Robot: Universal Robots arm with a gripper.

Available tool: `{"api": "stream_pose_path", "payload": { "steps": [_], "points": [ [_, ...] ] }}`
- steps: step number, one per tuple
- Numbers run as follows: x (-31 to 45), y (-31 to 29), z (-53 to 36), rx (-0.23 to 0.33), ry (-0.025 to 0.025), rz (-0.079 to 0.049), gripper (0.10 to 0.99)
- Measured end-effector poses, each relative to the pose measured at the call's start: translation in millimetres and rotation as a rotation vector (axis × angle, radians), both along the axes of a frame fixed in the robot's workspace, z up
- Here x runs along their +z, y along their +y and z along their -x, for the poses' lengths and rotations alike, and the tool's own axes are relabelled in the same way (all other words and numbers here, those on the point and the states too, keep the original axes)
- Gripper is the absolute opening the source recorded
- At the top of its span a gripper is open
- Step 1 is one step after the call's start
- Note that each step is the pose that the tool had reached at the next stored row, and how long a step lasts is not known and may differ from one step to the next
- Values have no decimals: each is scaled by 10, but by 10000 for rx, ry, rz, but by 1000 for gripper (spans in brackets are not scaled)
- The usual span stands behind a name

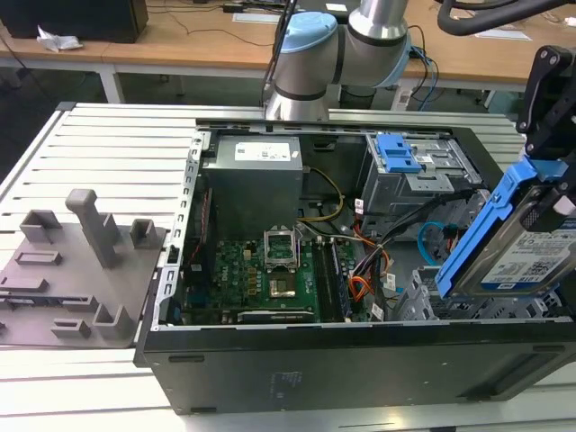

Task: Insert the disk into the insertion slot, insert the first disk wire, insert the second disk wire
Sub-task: 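Insert the disk into the insertion slot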

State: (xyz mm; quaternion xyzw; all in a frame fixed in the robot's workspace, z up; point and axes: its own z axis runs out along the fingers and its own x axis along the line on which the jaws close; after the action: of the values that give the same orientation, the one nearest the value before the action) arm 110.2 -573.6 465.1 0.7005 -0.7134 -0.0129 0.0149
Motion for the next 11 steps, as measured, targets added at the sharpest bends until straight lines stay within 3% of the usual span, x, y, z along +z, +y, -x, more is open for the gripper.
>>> {"api": "stream_pose_path", "payload": {
  "steps": [11],
  "points": [
    [-59, 0, 0, 0, 0, 1, 365]
  ]
}}
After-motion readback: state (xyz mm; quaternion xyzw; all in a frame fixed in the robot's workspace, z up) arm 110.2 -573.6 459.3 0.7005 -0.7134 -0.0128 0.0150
